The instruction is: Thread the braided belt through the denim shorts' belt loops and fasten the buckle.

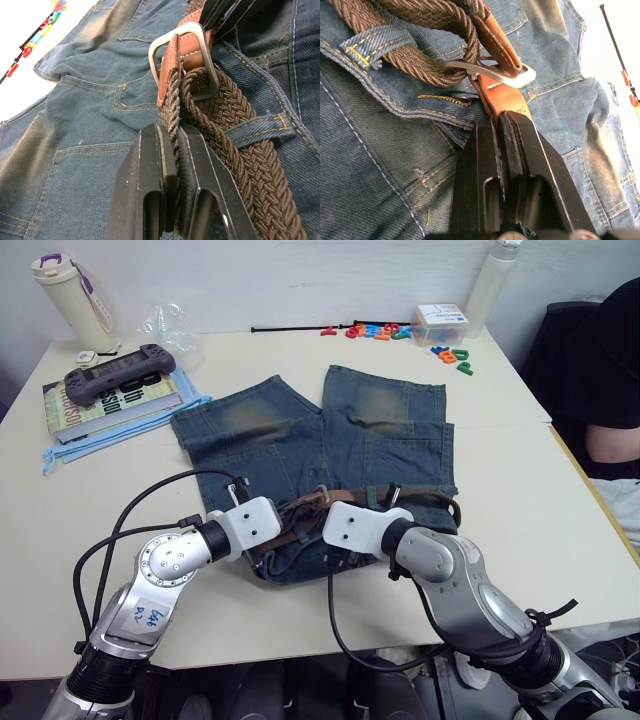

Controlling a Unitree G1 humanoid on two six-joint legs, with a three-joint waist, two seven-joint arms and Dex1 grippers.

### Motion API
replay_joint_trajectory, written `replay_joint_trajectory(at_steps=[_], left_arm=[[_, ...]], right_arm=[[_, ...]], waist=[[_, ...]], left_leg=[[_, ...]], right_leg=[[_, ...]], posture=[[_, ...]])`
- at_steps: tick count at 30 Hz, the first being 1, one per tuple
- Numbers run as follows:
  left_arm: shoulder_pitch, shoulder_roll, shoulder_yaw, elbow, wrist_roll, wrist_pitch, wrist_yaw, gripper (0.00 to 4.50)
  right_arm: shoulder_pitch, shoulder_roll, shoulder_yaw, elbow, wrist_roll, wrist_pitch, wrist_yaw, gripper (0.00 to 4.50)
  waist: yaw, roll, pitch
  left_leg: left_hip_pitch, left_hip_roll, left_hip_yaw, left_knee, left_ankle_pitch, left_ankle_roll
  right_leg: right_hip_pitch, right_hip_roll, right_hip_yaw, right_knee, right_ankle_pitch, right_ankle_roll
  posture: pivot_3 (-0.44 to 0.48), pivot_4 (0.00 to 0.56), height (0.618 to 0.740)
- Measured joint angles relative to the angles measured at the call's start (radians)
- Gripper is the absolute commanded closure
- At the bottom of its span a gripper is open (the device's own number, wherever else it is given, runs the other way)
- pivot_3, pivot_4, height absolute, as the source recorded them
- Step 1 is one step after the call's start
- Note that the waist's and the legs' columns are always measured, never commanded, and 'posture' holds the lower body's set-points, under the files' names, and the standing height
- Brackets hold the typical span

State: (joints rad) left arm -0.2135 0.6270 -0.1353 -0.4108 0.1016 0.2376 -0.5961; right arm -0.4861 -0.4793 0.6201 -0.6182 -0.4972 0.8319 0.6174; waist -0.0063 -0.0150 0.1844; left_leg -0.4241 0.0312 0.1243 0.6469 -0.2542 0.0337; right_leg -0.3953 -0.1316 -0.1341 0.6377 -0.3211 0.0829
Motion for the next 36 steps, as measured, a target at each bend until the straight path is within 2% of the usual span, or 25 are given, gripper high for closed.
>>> replay_joint_trajectory(at_steps=[9, 21, 28, 30, 36], left_arm=[[-0.052, 0.060, -0.038, 0.024, 0.080, -0.045, -0.046, 4.50], [-0.112, -0.022, -0.082, 0.075, 0.143, -0.058, -0.032, 4.50], [-0.168, 0.001, -0.110, 0.140, 0.231, -0.226, -0.019, 4.50], [-0.171, -0.023, -0.110, 0.156, 0.231, -0.230, -0.013, 4.50], [-0.162, -0.197, -0.087, 0.192, 0.168, -0.133, 0.013, 4.50]], right_arm=[[-0.001, 0.013, 0.003, 0.007, -0.024, 0.000, 0.017, 4.49], [-0.005, 0.029, 0.002, 0.029, -0.058, -0.004, 0.031, 4.49], [-0.005, 0.031, 0.002, 0.029, -0.073, -0.005, 0.047, 4.49], [-0.005, 0.032, 0.002, 0.029, -0.075, -0.005, 0.047, 4.49], [-0.005, 0.038, -0.007, 0.033, -0.084, -0.005, 0.047, 4.49]], waist=[[0.000, 0.000, 0.000], [0.002, 0.000, 0.000], [0.002, 0.000, 0.000], [0.003, 0.000, 0.000], [0.002, 0.000, 0.000]], left_leg=[[0.000, 0.000, 0.000, 0.000, 0.000, 0.000], [0.000, 0.000, 0.001, 0.001, 0.000, 0.000], [0.000, 0.000, 0.001, 0.001, 0.000, 0.000], [0.000, 0.000, 0.001, 0.001, 0.000, 0.001], [0.000, -0.001, 0.001, 0.003, 0.001, 0.001]], right_leg=[[0.000, 0.000, 0.000, 0.000, 0.000, 0.000], [0.000, 0.000, 0.000, 0.002, 0.000, 0.000], [-0.001, 0.000, 0.000, 0.002, 0.000, 0.000], [-0.001, 0.000, 0.000, 0.003, 0.000, 0.000], [0.000, 0.000, 0.001, 0.006, 0.000, 0.000]], posture=[[0.000, 0.150, 0.716], [0.000, 0.150, 0.716], [0.000, 0.150, 0.716], [0.000, 0.150, 0.716], [0.000, 0.150, 0.716]])
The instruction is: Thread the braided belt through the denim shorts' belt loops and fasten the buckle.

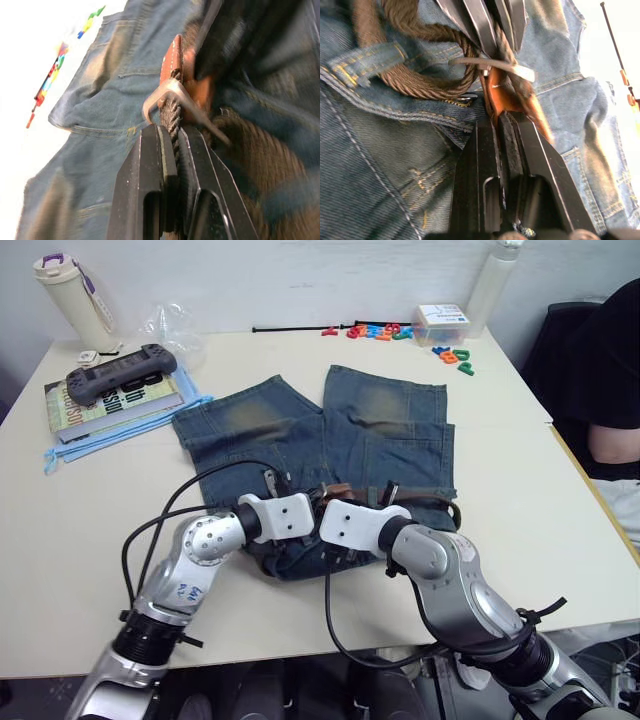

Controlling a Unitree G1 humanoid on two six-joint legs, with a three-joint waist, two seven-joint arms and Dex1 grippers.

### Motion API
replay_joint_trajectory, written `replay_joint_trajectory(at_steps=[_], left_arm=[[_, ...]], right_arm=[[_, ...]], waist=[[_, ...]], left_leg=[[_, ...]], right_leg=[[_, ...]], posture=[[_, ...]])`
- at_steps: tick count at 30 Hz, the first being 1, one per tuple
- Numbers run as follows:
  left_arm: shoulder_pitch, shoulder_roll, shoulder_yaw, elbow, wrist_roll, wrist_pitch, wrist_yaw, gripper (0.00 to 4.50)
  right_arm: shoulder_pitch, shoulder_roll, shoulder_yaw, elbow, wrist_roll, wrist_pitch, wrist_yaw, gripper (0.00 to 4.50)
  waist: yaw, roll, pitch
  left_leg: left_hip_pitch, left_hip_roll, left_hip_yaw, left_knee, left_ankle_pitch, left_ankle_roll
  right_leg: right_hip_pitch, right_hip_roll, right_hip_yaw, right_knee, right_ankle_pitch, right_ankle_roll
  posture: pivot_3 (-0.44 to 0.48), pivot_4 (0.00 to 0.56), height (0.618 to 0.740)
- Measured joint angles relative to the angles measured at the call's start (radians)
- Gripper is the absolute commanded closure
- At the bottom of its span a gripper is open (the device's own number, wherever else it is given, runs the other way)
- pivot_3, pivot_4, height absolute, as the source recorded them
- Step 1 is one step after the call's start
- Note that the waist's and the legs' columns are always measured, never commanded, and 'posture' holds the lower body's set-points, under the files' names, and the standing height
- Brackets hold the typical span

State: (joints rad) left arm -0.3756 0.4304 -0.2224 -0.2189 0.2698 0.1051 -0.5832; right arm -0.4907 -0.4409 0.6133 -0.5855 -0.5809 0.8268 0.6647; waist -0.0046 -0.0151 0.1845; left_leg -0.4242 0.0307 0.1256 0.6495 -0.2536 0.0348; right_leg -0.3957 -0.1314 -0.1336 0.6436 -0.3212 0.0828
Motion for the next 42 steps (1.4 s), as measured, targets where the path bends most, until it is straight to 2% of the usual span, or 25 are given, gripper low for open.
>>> replay_joint_trajectory(at_steps=[2, 8, 9, 11, 17, 18, 22, 24, 26, 29, 30, 36, 42], left_arm=[[0.018, -0.042, 0.018, 0.000, -0.034, 0.045, 0.002, 4.50], [0.035, -0.046, 0.017, 0.000, -0.054, 0.056, -0.011, 4.50], [0.035, -0.053, 0.016, 0.001, -0.059, 0.060, -0.016, 4.50], [0.035, -0.065, -0.004, 0.001, -0.075, 0.058, -0.032, 4.50], [0.029, -0.081, -0.017, 0.004, -0.084, 0.047, -0.039, 4.50], [0.023, -0.082, -0.019, 0.004, -0.089, 0.041, -0.039, 4.50], [0.020, -0.080, -0.031, 0.012, -0.089, 0.035, -0.048, 4.50], [0.032, -0.080, -0.062, 0.034, -0.092, 0.025, -0.068, 4.50], [0.031, -0.080, -0.067, 0.035, -0.095, 0.023, -0.071, 4.50], [0.029, -0.078, -0.071, 0.039, -0.103, 0.015, -0.080, 4.50], [0.028, -0.080, -0.076, 0.039, -0.106, 0.012, -0.084, 4.50], [0.027, -0.079, -0.079, 0.040, -0.107, 0.006, -0.086, 4.50], [0.027, -0.077, -0.082, 0.039, -0.107, 0.005, -0.087, 4.50]], right_arm=[[0.001, 0.000, -0.003, 0.001, -0.004, 0.000, 0.003, 4.49], [0.018, 0.000, -0.007, -0.003, -0.004, 0.000, 0.022, 4.49], [0.028, -0.001, -0.014, -0.010, -0.004, 0.002, 0.026, 3.75], [0.035, 0.004, -0.020, -0.025, 0.003, 0.003, 0.039, 3.06], [0.100, 0.019, -0.063, -0.124, 0.060, 0.104, 0.098, 0.16], [0.107, 0.015, -0.084, -0.163, 0.084, 0.141, 0.122, 0.01], [0.105, -0.002, -0.138, -0.224, 0.108, 0.186, 0.139, 0.01], [0.084, -0.032, -0.234, -0.276, 0.134, 0.245, 0.158, 0.01], [0.074, -0.038, -0.265, -0.279, 0.145, 0.267, 0.166, 0.01], [0.020, -0.041, -0.386, -0.282, 0.222, 0.333, 0.202, 0.01], [0.003, -0.088, -0.397, -0.281, 0.229, 0.309, 0.195, 0.01], [0.067, -0.215, -0.329, -0.261, 0.231, 0.171, 0.169, 0.01], [0.113, -0.253, -0.264, -0.223, 0.218, 0.057, 0.113, 0.01]], waist=[[0.000, 0.000, 0.000], [0.001, 0.000, 0.000], [0.001, 0.000, 0.000], [0.001, 0.000, 0.000], [0.002, 0.000, 0.000], [0.003, 0.000, 0.000], [0.003, 0.000, 0.000], [0.004, 0.000, 0.000], [0.004, 0.000, 0.000], [0.003, 0.000, 0.000], [0.004, 0.000, 0.000], [0.005, 0.000, 0.000], [0.004, 0.000, 0.000]], left_leg=[[0.000, 0.000, 0.000, 0.000, 0.000, 0.000], [0.001, 0.000, 0.000, 0.000, 0.001, -0.001], [0.001, 0.000, 0.000, 0.000, 0.001, -0.001], [0.001, 0.000, 0.000, 0.000, 0.001, -0.001], [0.000, 0.000, -0.001, 0.000, 0.000, 0.001], [0.000, 0.000, -0.001, 0.000, 0.000, 0.001], [0.000, 0.000, -0.001, 0.000, -0.002, 0.003], [0.000, 0.000, -0.001, 0.000, -0.002, 0.003], [0.000, 0.000, -0.002, 0.000, -0.002, 0.004], [0.001, 0.000, -0.002, 0.000, -0.002, 0.004], [0.001, 0.000, -0.002, -0.001, -0.002, 0.004], [0.001, -0.001, -0.002, -0.001, -0.002, 0.003], [0.001, -0.001, -0.002, 0.000, -0.001, 0.003]], right_leg=[[0.000, 0.000, 0.000, 0.000, 0.000, 0.000], [0.000, 0.000, 0.000, 0.000, 0.000, 0.000], [0.000, 0.000, 0.000, -0.001, 0.000, 0.000], [0.000, -0.001, 0.000, -0.001, 0.000, 0.000], [0.000, -0.001, 0.000, -0.001, 0.000, 0.000], [0.000, -0.001, 0.000, -0.001, 0.000, 0.000], [0.000, -0.001, 0.000, -0.001, 0.000, 0.000], [0.001, -0.001, 0.000, -0.002, 0.000, 0.000], [0.001, -0.001, -0.001, -0.003, 0.000, 0.000], [0.001, -0.001, -0.001, -0.003, 0.000, 0.000], [0.001, -0.001, -0.001, -0.004, 0.000, 0.000], [0.002, -0.002, -0.001, -0.006, 0.000, 0.000], [0.002, -0.001, -0.001, -0.005, 0.000, 0.000]], posture=[[0.000, 0.150, 0.716], [0.000, 0.150, 0.716], [0.000, 0.150, 0.716], [0.000, 0.150, 0.716], [0.000, 0.150, 0.716], [0.000, 0.150, 0.716], [0.000, 0.150, 0.716], [0.000, 0.150, 0.716], [0.000, 0.150, 0.716], [0.000, 0.150, 0.716], [0.000, 0.150, 0.716], [0.000, 0.150, 0.716], [0.000, 0.150, 0.716]])
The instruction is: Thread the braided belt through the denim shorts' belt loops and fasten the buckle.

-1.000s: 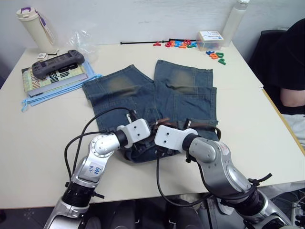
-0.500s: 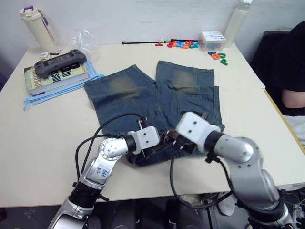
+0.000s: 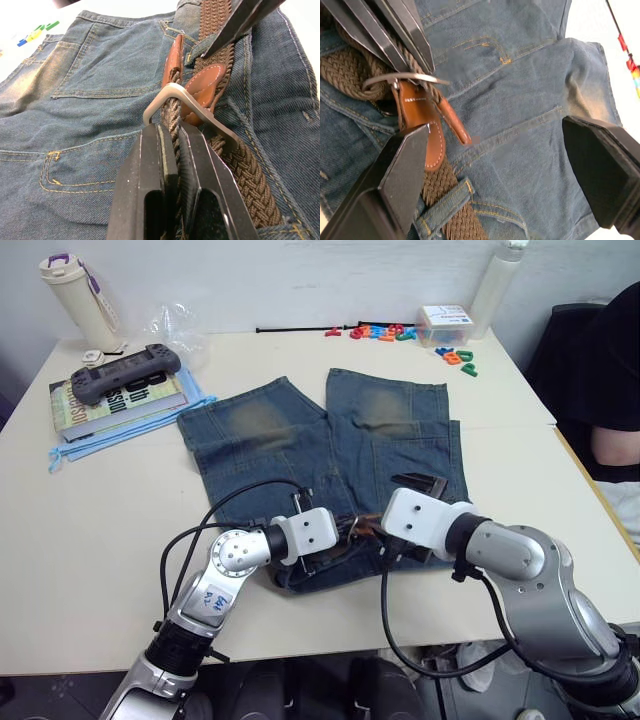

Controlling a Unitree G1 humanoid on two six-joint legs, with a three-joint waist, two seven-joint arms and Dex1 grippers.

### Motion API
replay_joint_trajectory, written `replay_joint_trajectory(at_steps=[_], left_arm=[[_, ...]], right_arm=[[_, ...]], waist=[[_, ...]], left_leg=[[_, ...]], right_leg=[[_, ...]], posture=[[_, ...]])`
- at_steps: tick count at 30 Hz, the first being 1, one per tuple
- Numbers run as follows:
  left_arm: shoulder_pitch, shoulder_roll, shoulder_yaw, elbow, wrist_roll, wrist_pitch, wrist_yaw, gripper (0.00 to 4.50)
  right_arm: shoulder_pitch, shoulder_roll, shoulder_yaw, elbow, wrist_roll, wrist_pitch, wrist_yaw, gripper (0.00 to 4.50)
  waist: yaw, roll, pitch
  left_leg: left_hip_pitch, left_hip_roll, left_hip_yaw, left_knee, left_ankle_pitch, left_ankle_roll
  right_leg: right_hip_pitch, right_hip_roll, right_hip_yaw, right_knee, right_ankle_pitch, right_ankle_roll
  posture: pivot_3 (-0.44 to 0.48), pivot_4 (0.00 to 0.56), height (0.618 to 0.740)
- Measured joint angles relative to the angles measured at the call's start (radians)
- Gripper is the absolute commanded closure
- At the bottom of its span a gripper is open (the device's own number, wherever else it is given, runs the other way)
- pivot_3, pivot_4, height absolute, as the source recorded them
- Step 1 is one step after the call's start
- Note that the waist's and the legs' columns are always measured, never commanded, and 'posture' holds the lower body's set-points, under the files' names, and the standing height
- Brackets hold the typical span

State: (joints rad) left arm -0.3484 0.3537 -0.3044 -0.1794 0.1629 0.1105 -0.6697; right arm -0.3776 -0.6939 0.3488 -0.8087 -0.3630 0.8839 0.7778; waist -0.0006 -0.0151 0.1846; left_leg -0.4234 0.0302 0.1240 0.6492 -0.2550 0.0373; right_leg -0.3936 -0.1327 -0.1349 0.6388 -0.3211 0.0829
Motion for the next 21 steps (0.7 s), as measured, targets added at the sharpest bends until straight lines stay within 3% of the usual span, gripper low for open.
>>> replay_joint_trajectory(at_steps=[13, 14, 16, 17, 20, 21], left_arm=[[0.001, 0.009, -0.012, -0.001, 0.000, -0.018, 0.000, 4.50], [0.001, 0.010, -0.012, -0.001, 0.000, -0.020, 0.000, 4.50], [0.001, 0.010, -0.012, -0.001, 0.000, -0.022, 0.000, 4.50], [0.001, 0.010, -0.012, -0.001, 0.000, -0.024, 0.000, 4.50], [0.001, 0.010, -0.012, 0.000, 0.000, -0.025, 0.001, 4.50], [0.001, 0.009, -0.011, 0.000, 0.000, -0.026, 0.002, 4.50]], right_arm=[[0.009, 0.003, 0.078, 0.114, -0.065, -0.130, -0.089, 0.01], [0.010, 0.003, 0.079, 0.118, -0.069, -0.138, -0.092, 0.40], [0.010, 0.003, 0.080, 0.129, -0.072, -0.145, -0.093, 0.64], [0.013, 0.003, 0.082, 0.138, -0.075, -0.150, -0.093, 1.29], [0.015, 0.010, 0.087, 0.148, -0.083, -0.161, -0.093, 2.57], [0.016, 0.014, 0.091, 0.148, -0.087, -0.161, -0.092, 3.20]], waist=[[0.000, 0.000, 0.000], [0.000, 0.000, 0.000], [0.000, 0.000, 0.000], [0.000, 0.000, 0.000], [0.000, 0.000, 0.000], [0.000, 0.000, 0.000]], left_leg=[[0.000, 0.000, 0.000, 0.000, 0.001, -0.002], [0.000, 0.000, 0.000, 0.000, 0.001, -0.002], [0.000, 0.000, 0.000, 0.000, 0.001, -0.002], [0.000, 0.000, 0.000, 0.000, 0.001, -0.002], [0.000, 0.000, 0.000, 0.000, 0.001, -0.002], [0.000, 0.000, 0.000, 0.000, 0.001, -0.002]], right_leg=[[0.000, 0.000, 0.000, 0.000, 0.000, 0.000], [0.000, 0.000, 0.000, 0.000, 0.000, 0.000], [0.000, 0.000, 0.000, 0.000, 0.000, 0.000], [0.000, 0.000, 0.000, 0.000, 0.000, 0.000], [0.000, 0.000, 0.000, 0.000, 0.000, 0.000], [0.000, 0.000, 0.000, 0.000, 0.000, 0.000]], posture=[[0.000, 0.150, 0.716], [0.000, 0.150, 0.716], [0.000, 0.150, 0.716], [0.000, 0.150, 0.716], [0.000, 0.150, 0.716], [0.000, 0.150, 0.716]])
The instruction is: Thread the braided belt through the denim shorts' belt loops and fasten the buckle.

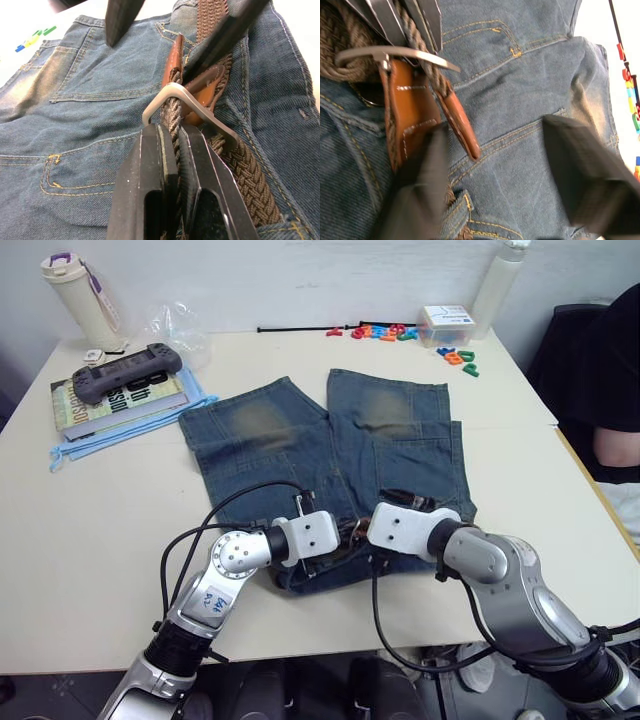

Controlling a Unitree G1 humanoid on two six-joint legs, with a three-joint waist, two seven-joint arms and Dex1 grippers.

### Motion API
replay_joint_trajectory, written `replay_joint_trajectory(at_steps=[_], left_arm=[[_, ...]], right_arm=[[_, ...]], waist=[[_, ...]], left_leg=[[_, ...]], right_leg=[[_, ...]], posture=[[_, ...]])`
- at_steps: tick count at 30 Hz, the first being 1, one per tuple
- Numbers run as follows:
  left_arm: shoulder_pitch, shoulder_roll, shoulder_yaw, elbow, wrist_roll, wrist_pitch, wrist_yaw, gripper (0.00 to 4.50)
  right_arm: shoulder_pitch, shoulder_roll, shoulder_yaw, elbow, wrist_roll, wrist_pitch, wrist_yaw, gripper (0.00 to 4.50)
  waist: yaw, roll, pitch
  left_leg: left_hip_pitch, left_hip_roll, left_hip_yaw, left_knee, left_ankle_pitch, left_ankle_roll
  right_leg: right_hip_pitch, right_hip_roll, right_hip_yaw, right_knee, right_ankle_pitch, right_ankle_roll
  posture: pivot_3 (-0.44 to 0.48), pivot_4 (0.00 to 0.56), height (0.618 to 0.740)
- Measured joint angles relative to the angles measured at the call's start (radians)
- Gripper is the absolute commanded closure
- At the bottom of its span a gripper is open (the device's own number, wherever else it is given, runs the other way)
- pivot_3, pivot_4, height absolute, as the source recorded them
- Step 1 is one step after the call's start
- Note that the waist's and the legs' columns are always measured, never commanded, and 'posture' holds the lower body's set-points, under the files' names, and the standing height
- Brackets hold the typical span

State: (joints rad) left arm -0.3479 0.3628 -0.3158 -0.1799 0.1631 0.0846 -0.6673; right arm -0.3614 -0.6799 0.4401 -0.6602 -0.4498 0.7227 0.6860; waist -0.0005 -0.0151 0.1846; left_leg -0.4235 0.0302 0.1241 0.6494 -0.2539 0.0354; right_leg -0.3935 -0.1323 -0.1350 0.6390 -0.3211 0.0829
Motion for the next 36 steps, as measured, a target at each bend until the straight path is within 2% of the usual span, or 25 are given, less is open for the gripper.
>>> replay_joint_trajectory(at_steps=[4, 5, 10, 11, 12, 18, 25, 26, 29, 30, 36], left_arm=[[0.000, 0.000, 0.000, 0.000, 0.000, -0.001, 0.002, 4.50], [0.000, 0.000, 0.000, 0.000, 0.000, -0.002, 0.002, 4.50], [0.000, 0.000, 0.002, 0.002, 0.000, -0.004, 0.004, 2.49], [0.000, 0.001, 0.002, 0.002, 0.000, -0.004, 0.005, 2.38], [0.000, 0.000, 0.002, 0.004, 0.000, -0.005, 0.008, 1.96], [0.001, -0.004, 0.025, 0.000, -0.013, 0.006, 0.015, 1.96], [0.102, 0.037, 0.125, -0.119, -0.203, 0.105, -0.066, 1.96], [0.124, 0.054, 0.177, -0.155, -0.270, 0.141, -0.089, 1.96], [0.153, 0.087, 0.258, -0.188, -0.350, 0.184, -0.116, 1.96], [0.184, 0.125, 0.332, -0.195, -0.399, 0.213, -0.137, 1.96], [0.246, 0.188, 0.355, -0.120, -0.391, 0.198, -0.178, 1.96]], right_arm=[[0.009, 0.004, 0.014, 0.000, -0.003, 0.000, 0.001, 4.38], [0.013, 0.005, 0.017, 0.000, -0.004, -0.001, 0.001, 4.38], [0.021, 0.007, 0.025, 0.000, -0.007, -0.001, 0.004, 4.50], [0.021, 0.007, 0.025, 0.000, -0.008, -0.001, 0.005, 4.50], [0.021, 0.009, 0.026, 0.000, -0.018, -0.001, 0.007, 4.50], [0.041, 0.028, 0.031, -0.008, -0.041, 0.021, -0.001, 4.50], [0.064, 0.035, 0.029, -0.015, -0.068, 0.022, -0.013, 4.50], [0.070, 0.033, 0.027, -0.015, -0.070, 0.021, -0.015, 4.50], [0.074, 0.030, 0.027, -0.015, -0.071, 0.015, -0.016, 4.50], [0.081, 0.025, 0.023, -0.015, -0.076, 0.003, -0.018, 4.50], [0.089, 0.024, 0.020, -0.015, -0.080, -0.028, -0.023, 4.50]], waist=[[0.000, 0.000, 0.000], [0.000, 0.000, 0.000], [0.000, 0.000, 0.000], [0.000, 0.000, 0.000], [0.000, 0.000, 0.000], [0.000, 0.000, 0.000], [-0.004, 0.000, 0.000], [-0.004, 0.000, 0.000], [-0.004, 0.000, 0.000], [-0.003, 0.000, 0.000], [0.000, 0.000, 0.000]], left_leg=[[0.000, 0.000, 0.000, 0.000, 0.000, 0.000], [0.000, 0.000, 0.000, 0.000, 0.000, 0.000], [0.000, 0.000, 0.000, 0.000, 0.000, 0.000], [0.000, 0.000, 0.000, 0.000, 0.000, 0.000], [0.000, 0.000, 0.000, 0.000, 0.000, 0.000], [0.000, 0.000, 0.000, 0.001, 0.000, 0.000], [0.000, 0.001, 0.000, 0.001, 0.001, -0.001], [0.000, 0.001, 0.000, 0.001, 0.001, -0.001], [0.001, 0.001, -0.001, 0.000, 0.001, -0.002], [0.002, 0.001, -0.001, 0.000, 0.001, -0.002], [0.001, 0.000, 0.000, 0.000, 0.001, -0.002]], right_leg=[[0.000, 0.000, 0.000, 0.000, 0.000, 0.000], [0.000, 0.000, 0.000, 0.000, 0.000, 0.000], [0.000, 0.000, 0.000, 0.000, 0.000, 0.000], [0.000, 0.000, 0.000, 0.000, 0.000, 0.000], [0.000, 0.000, 0.000, 0.001, 0.000, 0.000], [0.000, 0.000, 0.000, 0.001, 0.000, 0.000], [0.000, 0.000, 0.000, 0.002, 0.000, 0.000], [0.000, 0.000, 0.000, 0.002, 0.000, 0.000], [0.000, 0.000, 0.000, 0.003, 0.000, 0.000], [0.000, 0.000, 0.001, 0.003, 0.000, -0.001], [0.000, 0.000, 0.000, 0.002, 0.000, -0.001]], posture=[[0.000, 0.150, 0.716], [0.000, 0.150, 0.716], [0.000, 0.150, 0.716], [0.000, 0.150, 0.716], [0.000, 0.150, 0.716], [0.000, 0.150, 0.716], [0.000, 0.150, 0.716], [0.000, 0.150, 0.716], [0.000, 0.150, 0.716], [0.000, 0.150, 0.716], [0.000, 0.150, 0.716]])
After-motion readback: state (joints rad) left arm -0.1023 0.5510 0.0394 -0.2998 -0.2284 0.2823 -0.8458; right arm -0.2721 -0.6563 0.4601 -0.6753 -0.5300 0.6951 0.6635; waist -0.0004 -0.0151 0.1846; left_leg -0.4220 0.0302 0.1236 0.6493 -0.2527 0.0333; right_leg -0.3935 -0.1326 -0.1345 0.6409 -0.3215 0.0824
